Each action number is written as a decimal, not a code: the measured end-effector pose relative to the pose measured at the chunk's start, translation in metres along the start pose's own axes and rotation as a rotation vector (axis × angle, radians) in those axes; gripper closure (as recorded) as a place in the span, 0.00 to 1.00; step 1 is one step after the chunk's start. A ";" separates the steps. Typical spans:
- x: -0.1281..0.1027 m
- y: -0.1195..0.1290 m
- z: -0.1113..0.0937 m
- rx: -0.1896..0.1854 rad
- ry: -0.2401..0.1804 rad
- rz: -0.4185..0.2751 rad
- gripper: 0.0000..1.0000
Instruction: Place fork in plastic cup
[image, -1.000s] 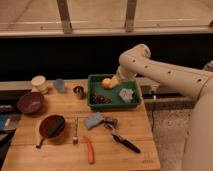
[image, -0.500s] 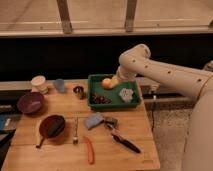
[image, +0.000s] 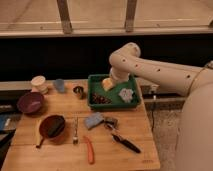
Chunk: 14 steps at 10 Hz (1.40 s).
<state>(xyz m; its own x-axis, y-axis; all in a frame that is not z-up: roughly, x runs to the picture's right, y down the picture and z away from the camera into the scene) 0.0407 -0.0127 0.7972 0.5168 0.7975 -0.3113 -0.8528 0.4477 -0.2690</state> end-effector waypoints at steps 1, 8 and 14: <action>0.003 0.024 0.001 -0.005 0.018 -0.055 0.24; 0.018 0.107 -0.001 -0.054 0.066 -0.229 0.24; 0.013 0.162 0.036 -0.132 0.126 -0.359 0.24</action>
<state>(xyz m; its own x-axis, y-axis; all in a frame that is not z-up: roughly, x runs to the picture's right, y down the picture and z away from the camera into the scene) -0.0929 0.0848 0.7826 0.7926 0.5398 -0.2836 -0.6033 0.6268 -0.4931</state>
